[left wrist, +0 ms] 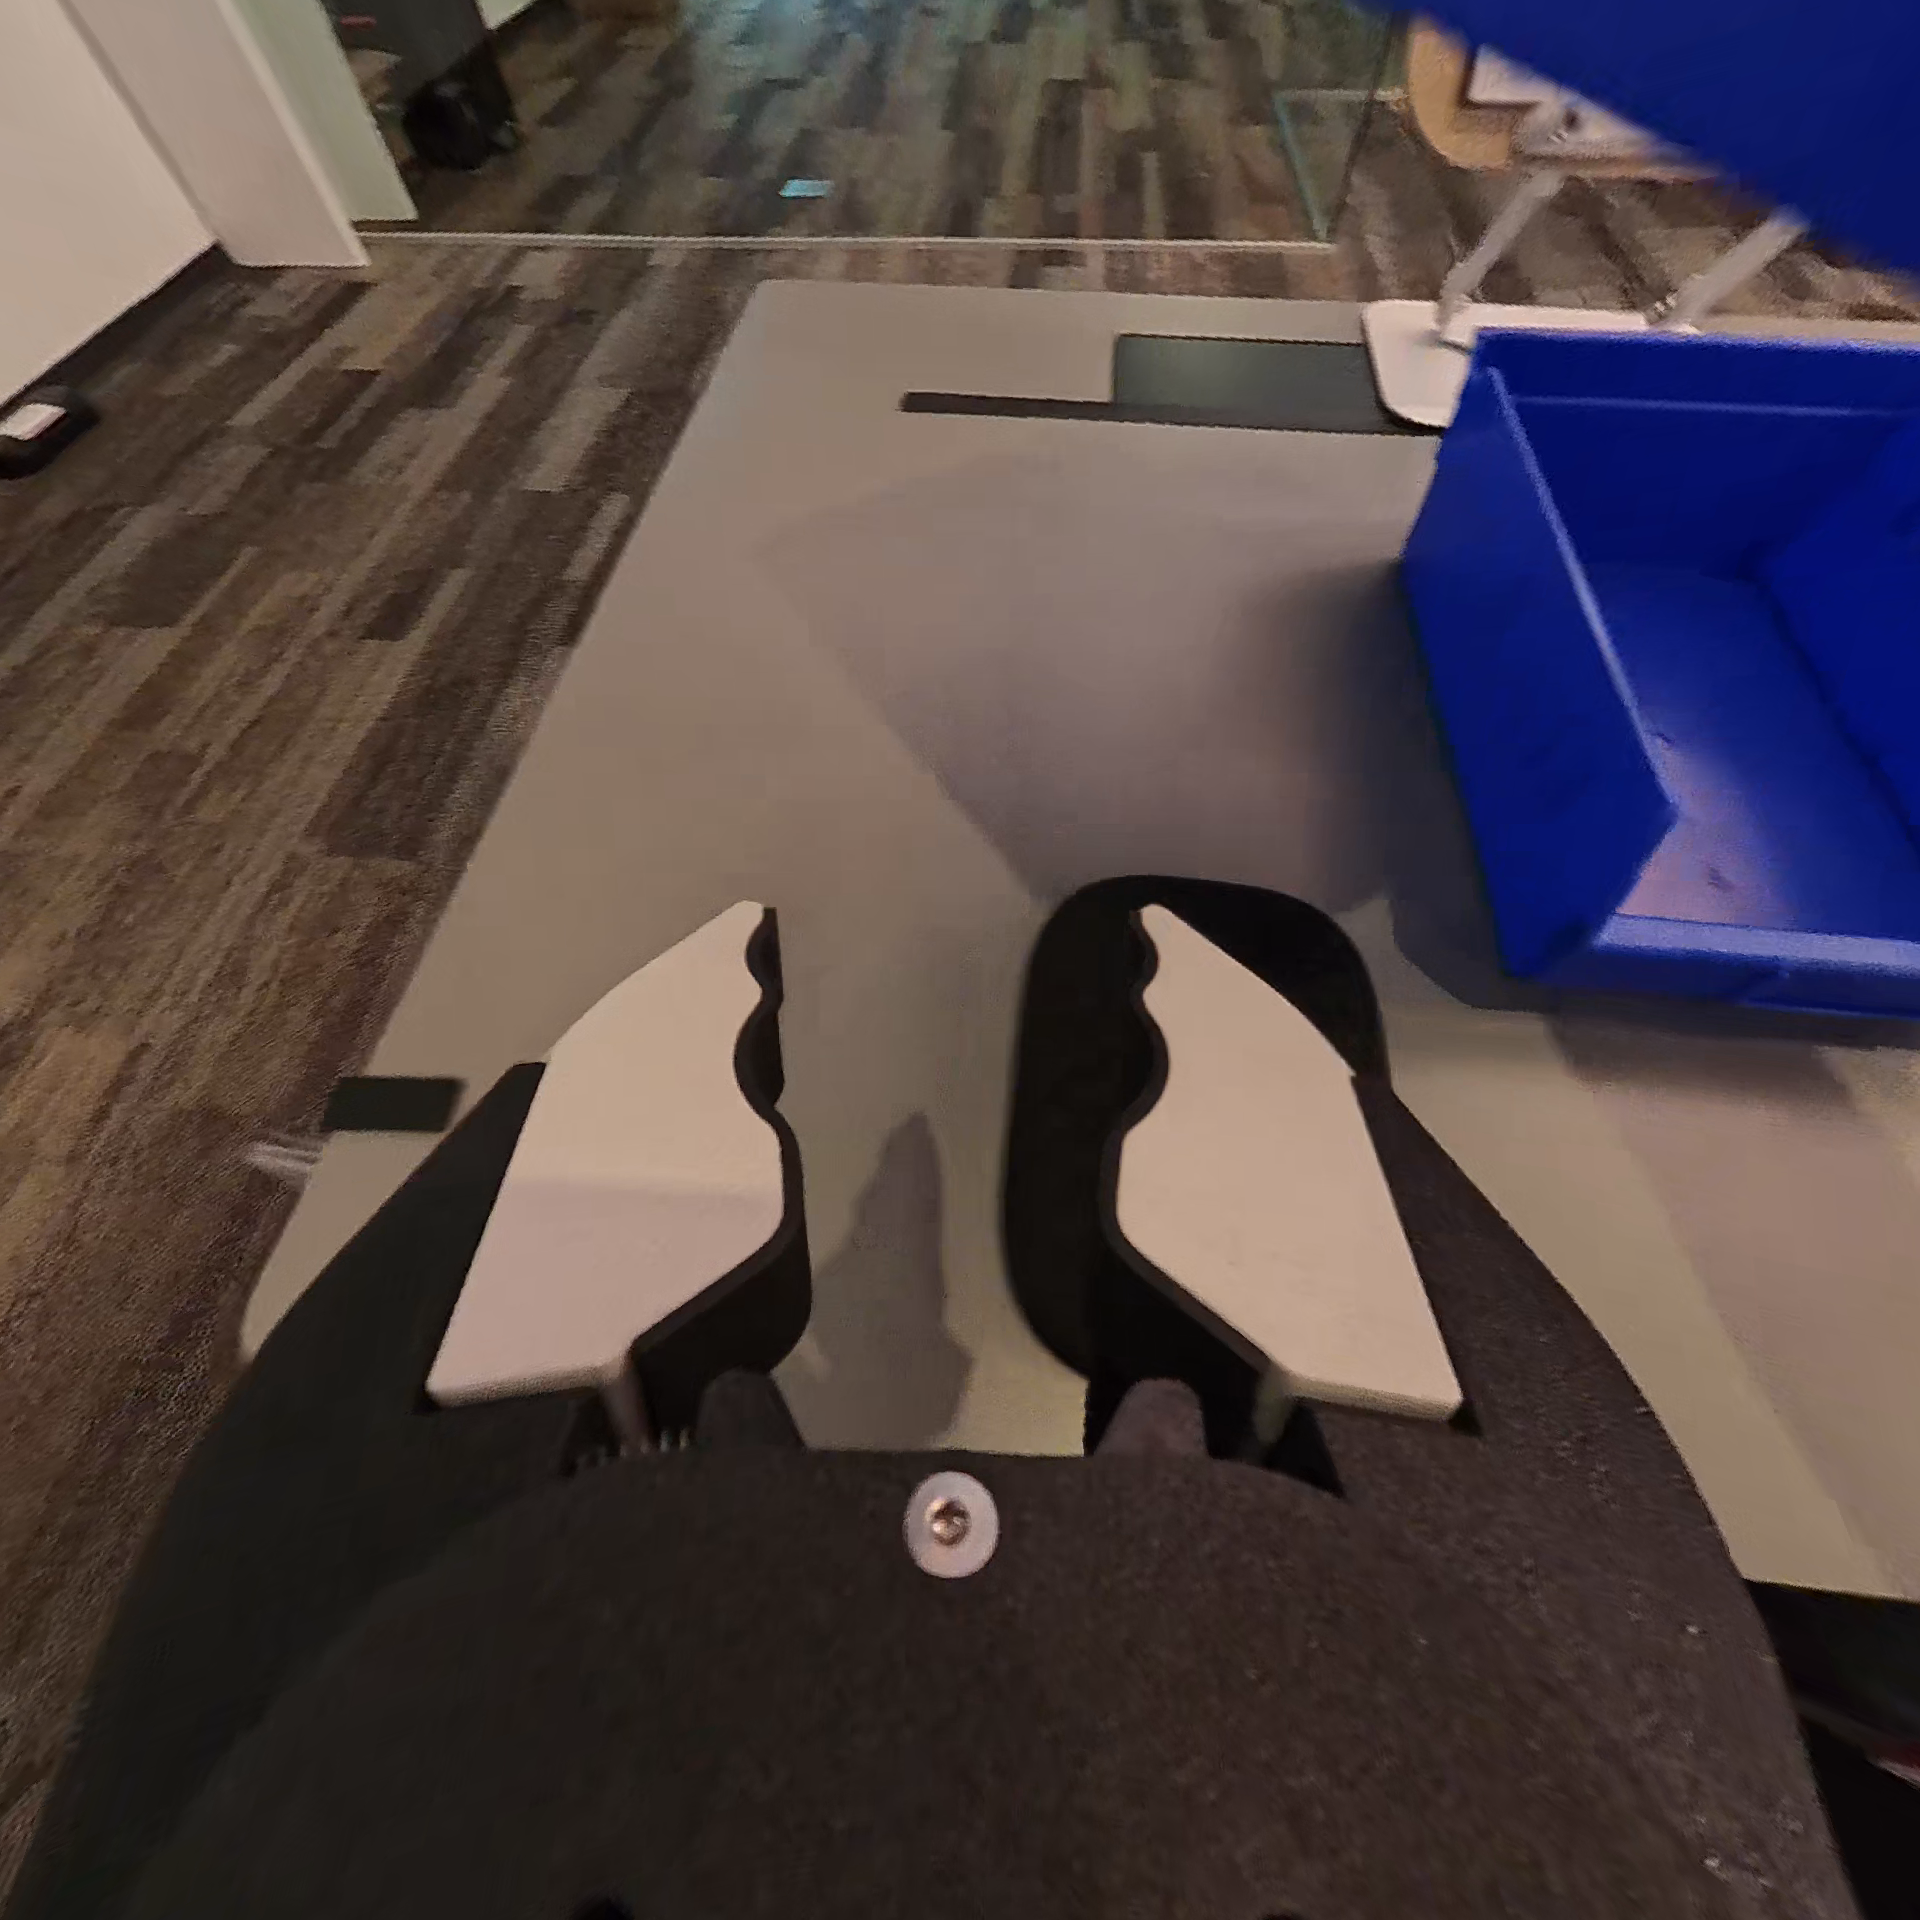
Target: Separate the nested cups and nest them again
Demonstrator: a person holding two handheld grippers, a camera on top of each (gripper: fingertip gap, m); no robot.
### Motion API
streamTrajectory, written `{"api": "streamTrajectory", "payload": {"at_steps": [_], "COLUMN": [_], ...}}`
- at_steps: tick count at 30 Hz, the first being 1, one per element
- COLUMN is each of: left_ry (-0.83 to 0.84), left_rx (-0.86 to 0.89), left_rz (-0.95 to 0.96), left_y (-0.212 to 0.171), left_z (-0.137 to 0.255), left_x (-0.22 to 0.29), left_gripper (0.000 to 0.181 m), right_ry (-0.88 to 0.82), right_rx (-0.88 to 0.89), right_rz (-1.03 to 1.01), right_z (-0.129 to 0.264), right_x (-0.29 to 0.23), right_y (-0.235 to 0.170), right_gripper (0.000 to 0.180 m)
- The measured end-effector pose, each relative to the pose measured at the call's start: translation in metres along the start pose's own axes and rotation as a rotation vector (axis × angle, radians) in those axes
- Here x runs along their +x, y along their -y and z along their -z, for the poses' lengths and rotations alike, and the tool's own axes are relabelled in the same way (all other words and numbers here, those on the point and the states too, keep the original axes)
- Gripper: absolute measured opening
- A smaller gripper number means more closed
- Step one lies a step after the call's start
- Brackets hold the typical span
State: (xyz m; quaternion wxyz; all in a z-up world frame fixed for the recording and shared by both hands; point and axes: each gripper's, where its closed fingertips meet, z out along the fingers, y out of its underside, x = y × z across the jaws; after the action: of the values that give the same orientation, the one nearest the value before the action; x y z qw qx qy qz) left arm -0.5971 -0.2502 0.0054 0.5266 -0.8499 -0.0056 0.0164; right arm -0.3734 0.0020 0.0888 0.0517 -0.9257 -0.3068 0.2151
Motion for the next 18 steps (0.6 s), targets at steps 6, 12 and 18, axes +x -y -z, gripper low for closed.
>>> {"api": "streamTrajectory", "payload": {"at_steps": [6, 12, 18], "left_ry": [0.089, 0.131, 0.084], "left_rx": [0.015, 0.042, 0.039], "left_rz": [0.056, 0.117, 0.113], "left_y": [-0.009, -0.015, -0.014], "left_z": [0.023, 0.035, 0.01], "left_x": [-0.043, -0.069, -0.06], "left_gripper": [0.063, 0.064, 0.066], "right_ry": [0.045, 0.024, -0.053], "right_rx": [-0.032, -0.028, -0.022], "right_rz": [0.063, -0.005, -0.119], "right_z": [-0.099, -0.181, -0.232], "right_x": [-0.063, -0.066, -0.039], "right_y": [0.058, 0.074, 0.067], "right_gripper": [0.006, 0.005, 0.006]}}
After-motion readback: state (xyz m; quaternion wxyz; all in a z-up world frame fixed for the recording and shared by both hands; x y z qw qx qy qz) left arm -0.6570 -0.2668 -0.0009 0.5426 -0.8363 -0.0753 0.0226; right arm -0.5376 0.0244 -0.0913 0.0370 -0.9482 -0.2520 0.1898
